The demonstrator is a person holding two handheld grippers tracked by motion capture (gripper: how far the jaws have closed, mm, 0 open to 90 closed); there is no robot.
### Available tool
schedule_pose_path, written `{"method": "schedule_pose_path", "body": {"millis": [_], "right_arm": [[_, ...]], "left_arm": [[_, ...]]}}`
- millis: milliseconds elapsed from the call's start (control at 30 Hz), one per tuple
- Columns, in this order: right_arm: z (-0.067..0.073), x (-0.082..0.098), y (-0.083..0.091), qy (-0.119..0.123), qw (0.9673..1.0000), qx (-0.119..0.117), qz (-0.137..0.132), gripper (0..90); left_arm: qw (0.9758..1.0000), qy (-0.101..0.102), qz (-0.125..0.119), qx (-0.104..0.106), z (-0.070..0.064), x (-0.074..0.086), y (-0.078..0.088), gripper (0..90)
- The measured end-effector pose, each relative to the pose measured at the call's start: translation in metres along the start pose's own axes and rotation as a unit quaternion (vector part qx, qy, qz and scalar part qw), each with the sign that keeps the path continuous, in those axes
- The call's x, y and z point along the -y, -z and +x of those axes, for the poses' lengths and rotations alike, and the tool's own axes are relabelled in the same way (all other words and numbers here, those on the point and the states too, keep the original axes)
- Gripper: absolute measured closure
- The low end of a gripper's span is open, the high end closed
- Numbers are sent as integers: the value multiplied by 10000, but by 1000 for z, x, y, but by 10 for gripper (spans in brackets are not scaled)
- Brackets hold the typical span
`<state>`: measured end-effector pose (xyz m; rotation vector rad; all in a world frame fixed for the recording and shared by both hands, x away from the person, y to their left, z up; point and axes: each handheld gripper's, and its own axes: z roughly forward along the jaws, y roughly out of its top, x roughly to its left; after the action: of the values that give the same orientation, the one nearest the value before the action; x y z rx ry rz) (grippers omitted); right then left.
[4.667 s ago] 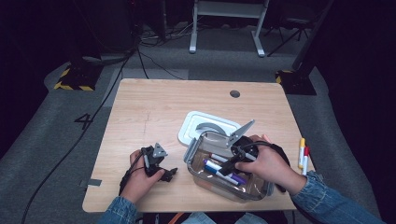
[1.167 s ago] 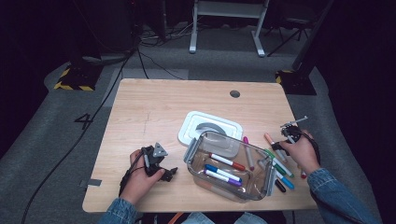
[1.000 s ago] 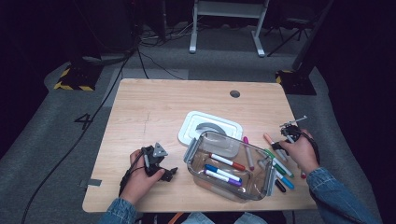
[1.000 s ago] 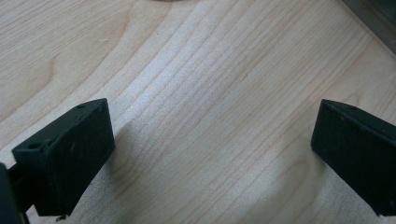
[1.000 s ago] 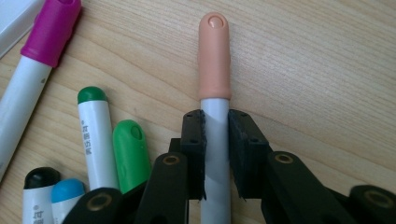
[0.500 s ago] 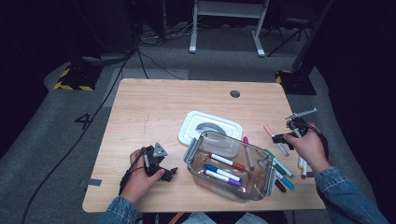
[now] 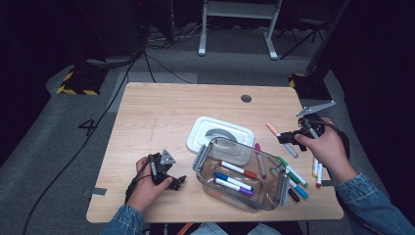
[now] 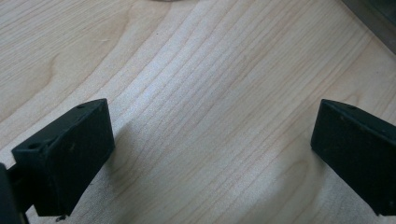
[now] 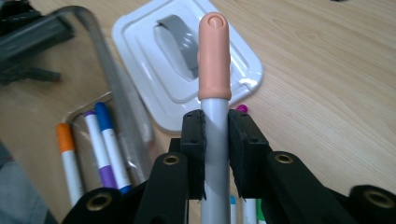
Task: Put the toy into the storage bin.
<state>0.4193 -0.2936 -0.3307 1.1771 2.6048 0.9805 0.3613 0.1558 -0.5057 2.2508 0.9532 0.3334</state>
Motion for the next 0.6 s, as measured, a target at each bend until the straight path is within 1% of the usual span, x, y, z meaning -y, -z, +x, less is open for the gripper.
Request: {"method": "schedule_pose_path", "body": {"millis": [100,233,267,300,367,400,433,467,500,567,600], "right_arm": [[14,-7,3,197,9997,-164,6,771],[34,-16,11,410,9983,-401,-110,771],[34,-16,11,410,9983,-401,-110,771],[44,-20,13,534,9973,-498,-75,771],[56,-22,13,674,9959,-600,-29,772],[56,-22,13,674,9959,-600,-29,772],[66,-23,13,800,9942,-713,29,771],[66,-23,13,800,9942,-713,29,771],[75,-23,12,916,9923,-830,79,771],[84,-24,10,1023,9905,-915,125,771],[84,-24,10,1023,9905,-915,125,771]], "left_arm": [[10000,-2,1,-1,0,0,0,0],[10000,0,1,1,0,0,0,0],[10000,0,1,1,0,0,0,0],[10000,-2,1,1,0,0,0,0],[10000,-3,1,1,0,0,0,0],[10000,-3,1,1,0,0,0,0],[10000,-1,1,1,0,0,0,0],[10000,-1,1,1,0,0,0,0],[10000,-3,1,-4,0,0,0,0],[10000,-1,1,1,0,0,0,0],[10000,-1,1,1,0,0,0,0]]}}
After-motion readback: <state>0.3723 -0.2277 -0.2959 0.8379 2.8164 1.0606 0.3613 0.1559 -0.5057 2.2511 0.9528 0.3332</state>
